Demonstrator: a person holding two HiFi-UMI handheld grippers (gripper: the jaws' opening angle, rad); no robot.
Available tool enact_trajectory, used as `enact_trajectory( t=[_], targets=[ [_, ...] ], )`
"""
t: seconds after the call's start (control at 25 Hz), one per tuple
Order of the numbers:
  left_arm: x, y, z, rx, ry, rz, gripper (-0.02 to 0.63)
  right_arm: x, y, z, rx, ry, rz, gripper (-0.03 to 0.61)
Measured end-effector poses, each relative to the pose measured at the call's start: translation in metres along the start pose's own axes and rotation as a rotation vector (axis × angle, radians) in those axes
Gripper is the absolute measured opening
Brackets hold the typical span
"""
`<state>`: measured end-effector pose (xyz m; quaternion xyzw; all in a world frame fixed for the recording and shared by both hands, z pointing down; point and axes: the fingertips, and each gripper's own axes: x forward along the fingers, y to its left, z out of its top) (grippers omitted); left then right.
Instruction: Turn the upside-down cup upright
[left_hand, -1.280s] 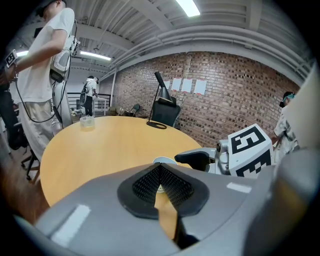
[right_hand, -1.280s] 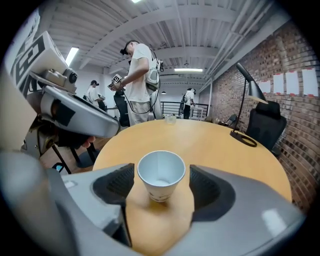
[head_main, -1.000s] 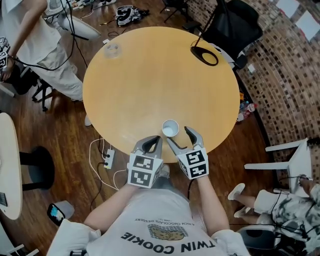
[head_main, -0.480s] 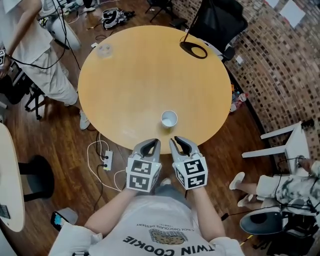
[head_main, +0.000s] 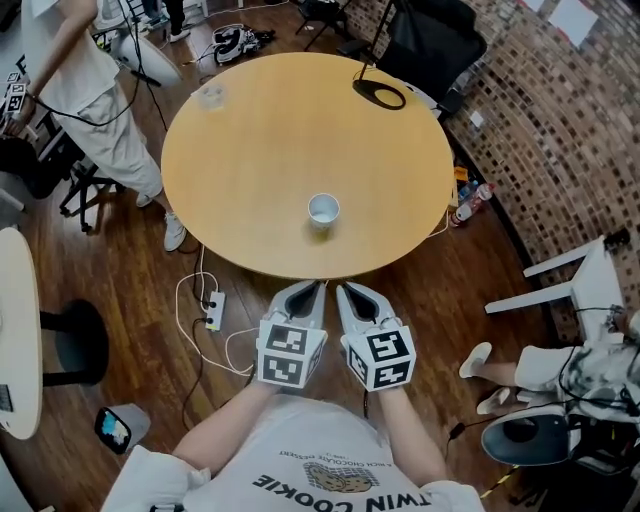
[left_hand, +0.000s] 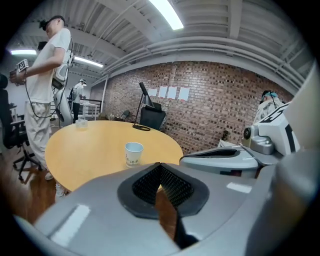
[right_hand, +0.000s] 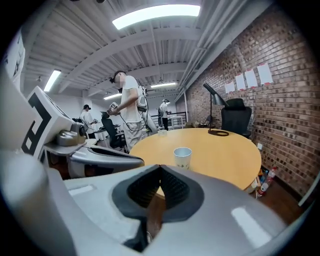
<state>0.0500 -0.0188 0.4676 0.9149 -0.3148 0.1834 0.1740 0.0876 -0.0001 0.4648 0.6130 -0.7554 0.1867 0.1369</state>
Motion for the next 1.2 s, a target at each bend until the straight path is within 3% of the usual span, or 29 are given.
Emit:
enact_trajectory(
  t=[0.52,0.68,0.96,1.2],
  targets=[
    [-0.090,-0.117,-0.066,0.051,0.010,0.059,0.003,-0.142,0.032,-0.058,0.076,-0.035,0.015,0.003],
    [-0.119,-0.127,-0.072,0.074,-0.012,0.073,0.003,-0.160,0.056,-0.069,0.084,-0.051,0.037,0.003],
    [-0.136,-0.148,-0.061,0.079,0.007,0.066,0.003,-0.180,0.060,-0.058,0.098,-0.049,0.042,0.003],
    [-0.147,-0.148,-0.086,0.059,0.003,0.058,0.003,-0.184,0.079,-0.081,0.112,-0.051,0.045,0.003]
  ],
)
